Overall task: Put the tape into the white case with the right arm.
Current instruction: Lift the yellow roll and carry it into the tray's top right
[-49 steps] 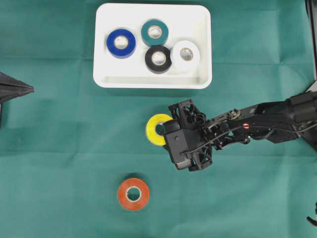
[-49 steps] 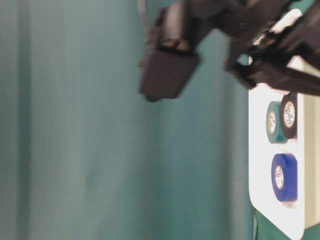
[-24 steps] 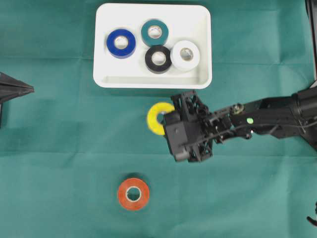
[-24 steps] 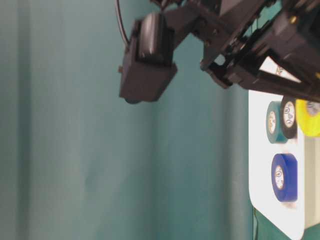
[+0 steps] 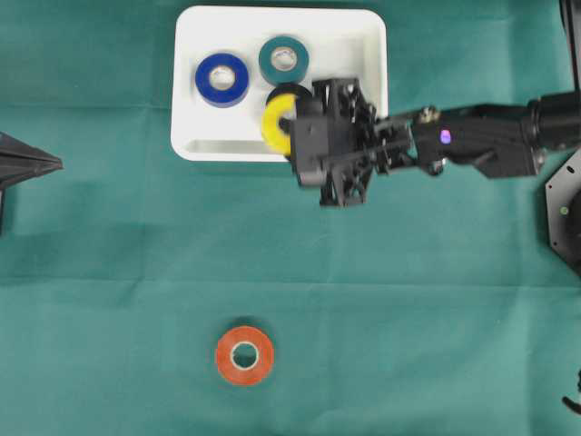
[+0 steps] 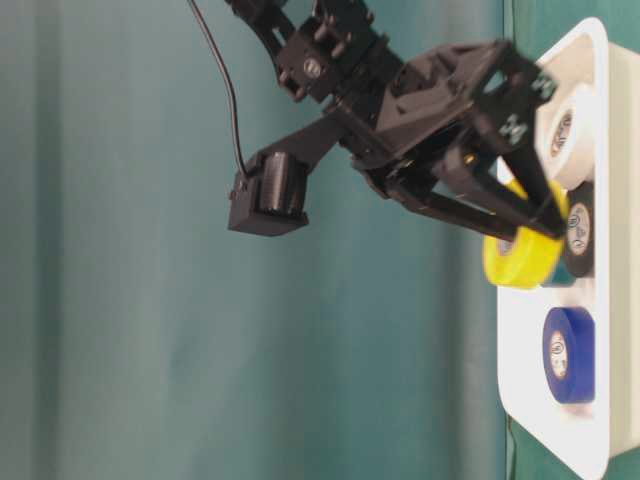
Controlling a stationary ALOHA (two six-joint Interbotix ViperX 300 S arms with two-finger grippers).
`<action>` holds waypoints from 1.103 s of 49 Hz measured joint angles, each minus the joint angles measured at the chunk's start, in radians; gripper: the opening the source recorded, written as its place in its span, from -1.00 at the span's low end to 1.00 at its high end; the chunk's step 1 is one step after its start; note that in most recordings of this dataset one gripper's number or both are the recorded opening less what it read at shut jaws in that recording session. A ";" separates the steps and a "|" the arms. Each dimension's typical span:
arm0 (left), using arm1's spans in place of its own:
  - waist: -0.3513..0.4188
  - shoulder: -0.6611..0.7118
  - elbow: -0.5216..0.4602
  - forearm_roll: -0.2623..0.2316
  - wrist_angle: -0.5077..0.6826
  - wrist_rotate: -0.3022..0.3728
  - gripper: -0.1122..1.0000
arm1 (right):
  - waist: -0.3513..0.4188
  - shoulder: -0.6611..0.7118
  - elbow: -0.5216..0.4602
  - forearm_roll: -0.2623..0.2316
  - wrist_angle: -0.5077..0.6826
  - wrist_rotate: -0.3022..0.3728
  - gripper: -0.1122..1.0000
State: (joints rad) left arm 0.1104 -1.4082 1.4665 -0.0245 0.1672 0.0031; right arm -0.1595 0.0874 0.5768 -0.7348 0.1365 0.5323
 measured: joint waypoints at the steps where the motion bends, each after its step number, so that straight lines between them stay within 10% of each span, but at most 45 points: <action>1: 0.000 0.000 0.000 0.000 -0.002 0.000 -0.78 | -0.011 0.000 0.000 -0.003 0.000 0.000 -0.75; 21: 0.000 0.000 0.000 0.000 0.000 0.000 -0.78 | -0.210 0.000 -0.006 -0.014 -0.060 -0.002 -0.75; 54: 0.000 0.000 0.000 0.000 -0.002 0.000 -0.78 | -0.238 0.000 0.034 -0.014 0.031 0.003 -0.75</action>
State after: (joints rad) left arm 0.1104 -1.4082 1.4665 -0.0245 0.1657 0.0031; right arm -0.3973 0.0874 0.6105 -0.7486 0.1672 0.5354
